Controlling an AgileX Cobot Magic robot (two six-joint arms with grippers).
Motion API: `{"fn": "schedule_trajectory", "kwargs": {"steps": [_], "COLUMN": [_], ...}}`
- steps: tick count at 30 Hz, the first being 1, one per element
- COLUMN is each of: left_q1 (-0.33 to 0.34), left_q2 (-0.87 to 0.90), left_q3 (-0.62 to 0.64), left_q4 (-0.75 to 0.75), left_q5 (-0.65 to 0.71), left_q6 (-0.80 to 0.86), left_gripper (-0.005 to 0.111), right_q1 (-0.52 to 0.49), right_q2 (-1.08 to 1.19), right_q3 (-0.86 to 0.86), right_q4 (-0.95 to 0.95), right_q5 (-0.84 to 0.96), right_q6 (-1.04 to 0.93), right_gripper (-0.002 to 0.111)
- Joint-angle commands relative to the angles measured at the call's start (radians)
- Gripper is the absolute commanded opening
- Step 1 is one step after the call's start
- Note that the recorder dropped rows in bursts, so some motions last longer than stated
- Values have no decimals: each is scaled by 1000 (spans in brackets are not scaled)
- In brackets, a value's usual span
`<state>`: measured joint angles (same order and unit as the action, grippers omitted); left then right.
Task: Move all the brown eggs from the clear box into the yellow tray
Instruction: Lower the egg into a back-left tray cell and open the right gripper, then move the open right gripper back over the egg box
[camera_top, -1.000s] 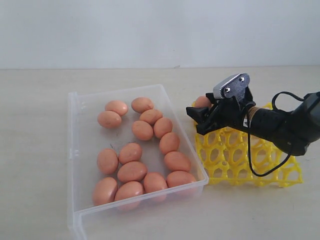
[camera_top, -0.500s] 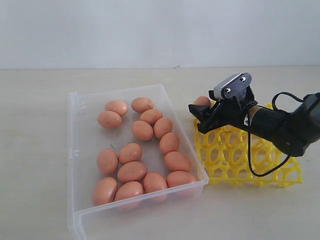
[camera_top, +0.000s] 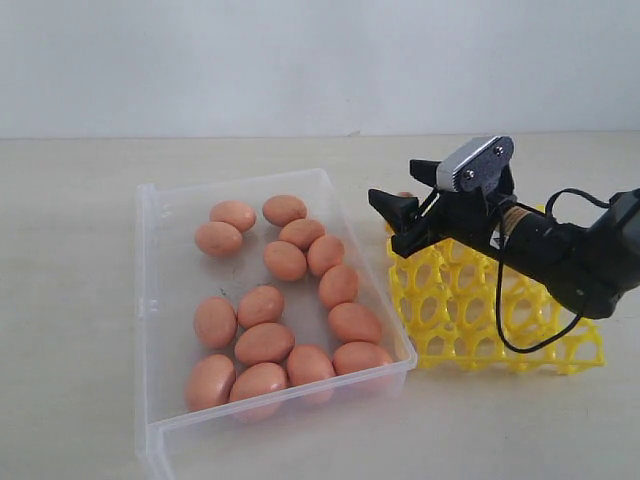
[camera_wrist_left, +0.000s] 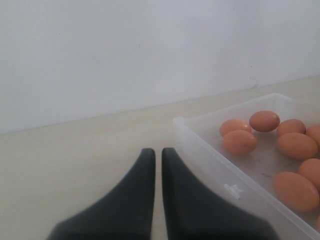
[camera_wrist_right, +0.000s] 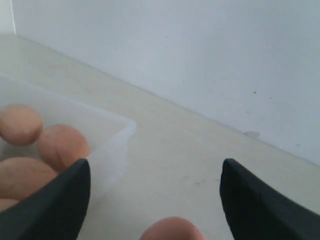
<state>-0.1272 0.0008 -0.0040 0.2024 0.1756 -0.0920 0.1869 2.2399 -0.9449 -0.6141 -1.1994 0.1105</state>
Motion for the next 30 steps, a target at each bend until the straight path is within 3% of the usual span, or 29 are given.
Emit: {"fn": "schedule_trajectory", "kwargs": {"steps": [1, 5, 7, 11, 14, 15, 17, 22, 27, 30], "left_q1": [-6, -6, -6, -6, -6, -6, -6, -6, -6, -6], "left_q2": [-1, -1, -1, -1, -1, -1, -1, -1, -1, -1], "left_q3": [4, 4, 4, 4, 4, 4, 4, 4, 4, 4], "left_q4": [-2, -2, -2, -2, -2, -2, -2, -2, -2, -2], "left_q5": [-3, -3, -3, -3, -3, -3, -3, -3, -3, -3], "left_q6": [-5, -5, -5, -5, -5, -5, -5, -5, -5, -5], "left_gripper": [4, 4, 4, 4, 4, 4, 4, 4, 4, 4], "right_q1": [-8, -8, -8, 15, 92, 138, 226, 333, 421, 435], "right_q2": [-88, -220, -274, -381, -440, -445, -445, -445, -428, -368], "right_q3": [37, 61, 61, 55, 11, -23, -78, -104, -128, -184], "right_q4": [-61, -72, -101, -373, -566, -734, -1130, -1130, -1130, -1130], "right_q5": [-22, -22, -22, 4, 437, 600, 722, 684, 894, 1013], "right_q6": [54, 94, 323, 457, 629, 772, 1180, 1120, 1124, 1228], "right_gripper": [66, 66, 66, 66, 66, 66, 66, 66, 66, 66]}}
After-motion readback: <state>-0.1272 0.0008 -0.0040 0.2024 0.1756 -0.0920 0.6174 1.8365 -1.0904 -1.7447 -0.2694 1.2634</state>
